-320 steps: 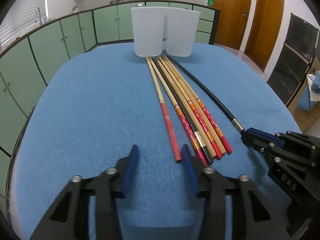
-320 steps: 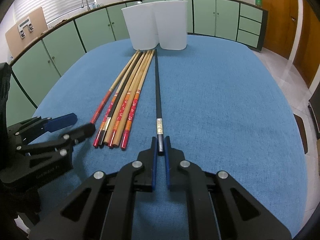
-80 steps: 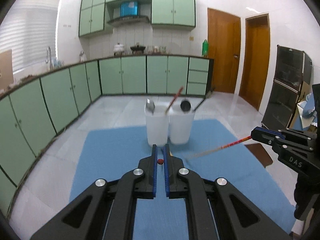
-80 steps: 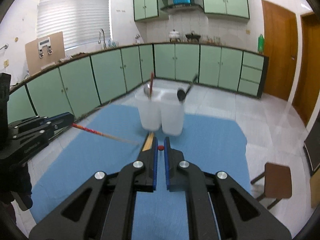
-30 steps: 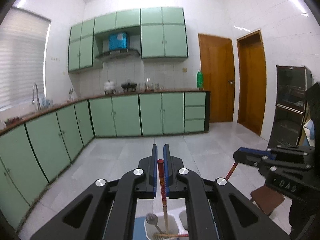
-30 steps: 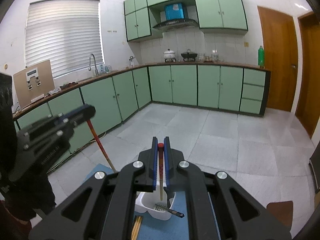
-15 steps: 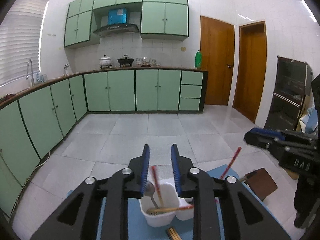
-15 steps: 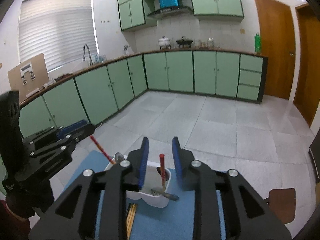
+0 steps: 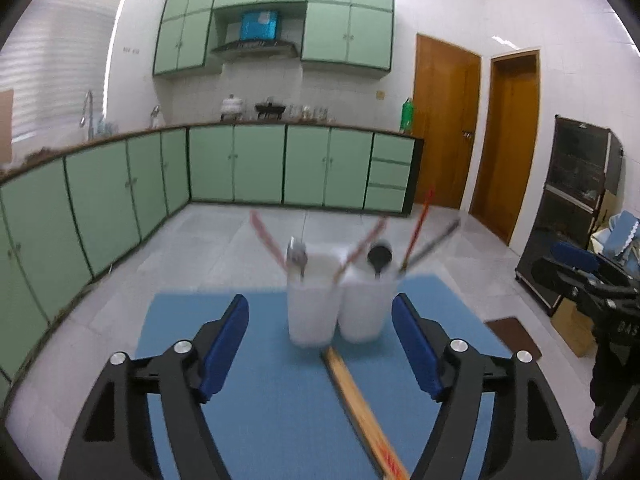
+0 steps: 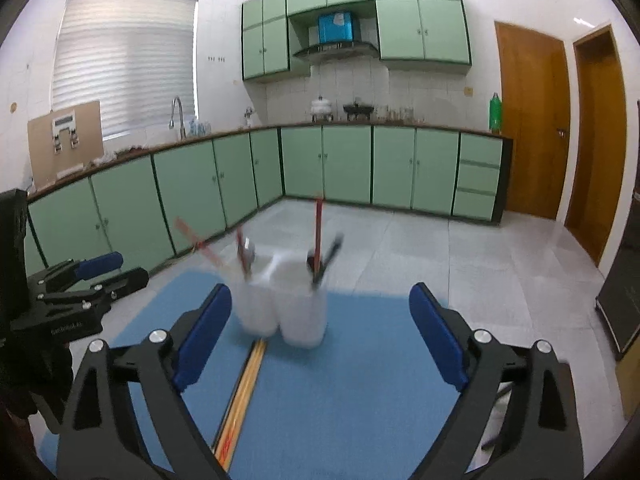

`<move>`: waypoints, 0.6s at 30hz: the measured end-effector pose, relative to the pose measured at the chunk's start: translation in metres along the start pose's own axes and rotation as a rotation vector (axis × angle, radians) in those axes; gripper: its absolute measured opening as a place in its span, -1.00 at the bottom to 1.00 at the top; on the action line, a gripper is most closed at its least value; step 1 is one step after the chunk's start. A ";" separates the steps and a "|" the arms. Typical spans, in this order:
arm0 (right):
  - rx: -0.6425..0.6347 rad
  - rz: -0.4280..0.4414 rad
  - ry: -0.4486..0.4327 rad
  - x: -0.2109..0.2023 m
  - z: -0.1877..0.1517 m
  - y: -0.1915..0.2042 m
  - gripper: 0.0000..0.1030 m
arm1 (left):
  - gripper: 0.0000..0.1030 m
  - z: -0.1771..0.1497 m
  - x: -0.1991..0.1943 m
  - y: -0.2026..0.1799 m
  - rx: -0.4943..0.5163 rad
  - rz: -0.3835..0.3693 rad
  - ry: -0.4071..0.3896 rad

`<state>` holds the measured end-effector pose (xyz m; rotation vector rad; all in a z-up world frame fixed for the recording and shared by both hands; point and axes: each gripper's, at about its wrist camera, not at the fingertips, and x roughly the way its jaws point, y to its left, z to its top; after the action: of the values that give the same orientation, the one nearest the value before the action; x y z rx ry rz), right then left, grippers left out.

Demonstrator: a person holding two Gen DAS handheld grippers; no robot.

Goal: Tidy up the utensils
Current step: 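Open both grippers and withdraw them back toward the chopstick pile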

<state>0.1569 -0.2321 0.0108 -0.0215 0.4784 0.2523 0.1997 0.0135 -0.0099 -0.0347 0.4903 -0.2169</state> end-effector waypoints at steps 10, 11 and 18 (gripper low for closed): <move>0.067 0.018 0.189 0.010 -0.094 0.028 0.74 | 0.44 -0.090 0.006 0.000 -0.031 0.037 0.183; 0.072 0.020 0.214 0.014 -0.102 0.030 0.74 | 0.44 -0.096 0.008 0.000 -0.035 0.039 0.200; 0.080 0.033 0.318 0.026 -0.136 0.042 0.74 | 0.44 -0.134 0.015 0.005 -0.048 0.064 0.292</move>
<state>0.1074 -0.1965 -0.1200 0.0244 0.8049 0.2631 0.1508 0.0179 -0.1352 -0.0342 0.7867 -0.1481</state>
